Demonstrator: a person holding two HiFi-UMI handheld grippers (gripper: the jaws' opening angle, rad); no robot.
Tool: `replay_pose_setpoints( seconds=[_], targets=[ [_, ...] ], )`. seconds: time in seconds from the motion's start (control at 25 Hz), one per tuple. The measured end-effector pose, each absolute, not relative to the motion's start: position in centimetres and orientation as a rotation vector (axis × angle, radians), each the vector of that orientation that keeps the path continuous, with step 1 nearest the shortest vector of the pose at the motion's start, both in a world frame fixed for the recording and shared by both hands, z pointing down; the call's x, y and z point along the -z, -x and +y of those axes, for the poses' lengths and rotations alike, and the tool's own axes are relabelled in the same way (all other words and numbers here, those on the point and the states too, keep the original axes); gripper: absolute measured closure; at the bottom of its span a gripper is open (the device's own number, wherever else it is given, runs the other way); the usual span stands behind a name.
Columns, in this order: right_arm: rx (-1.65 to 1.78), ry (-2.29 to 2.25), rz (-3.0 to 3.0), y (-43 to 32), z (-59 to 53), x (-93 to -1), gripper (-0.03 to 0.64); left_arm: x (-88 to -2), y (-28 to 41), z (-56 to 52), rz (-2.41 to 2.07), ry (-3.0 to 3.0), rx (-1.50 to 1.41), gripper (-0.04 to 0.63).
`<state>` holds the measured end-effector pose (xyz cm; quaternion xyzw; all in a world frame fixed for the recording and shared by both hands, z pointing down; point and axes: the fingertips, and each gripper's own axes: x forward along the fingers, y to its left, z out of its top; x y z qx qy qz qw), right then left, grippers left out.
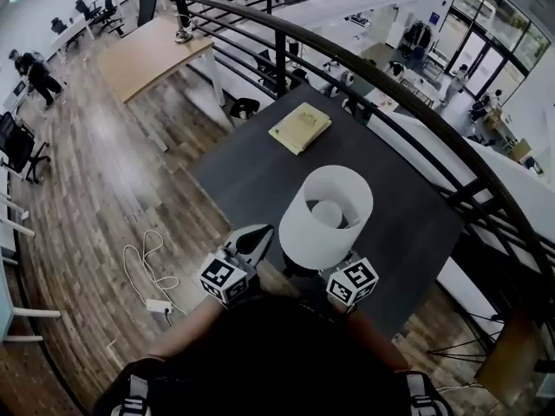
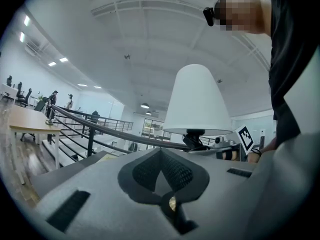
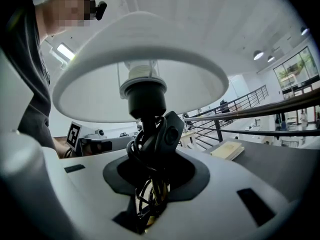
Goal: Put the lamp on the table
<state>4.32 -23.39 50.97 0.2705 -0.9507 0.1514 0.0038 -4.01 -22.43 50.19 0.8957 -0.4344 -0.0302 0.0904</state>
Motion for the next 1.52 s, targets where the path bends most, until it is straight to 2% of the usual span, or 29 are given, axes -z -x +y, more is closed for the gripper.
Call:
replay_pose_setpoints(
  seconds=[0.28,0.84,1.52],
  targets=[
    [-0.449,-1.009,-2.954,-1.4,-25.5,-49.9,0.511,-49.0,6.9,-25.2,-1.144,-2.75,0.089,0.586],
    [-0.412,-1.218,-2.886,8.3,-25.7,-49.6,0.511,-48.0,17.7,-26.2,-0.981,-2.813,0.122,0.586],
    [-0.396,-1.264,-2.746,4.8,-31.4,-53.9,0.511,-52.3,14.9,-32.2,-0.958,-2.74,-0.004,0.586]
  ],
)
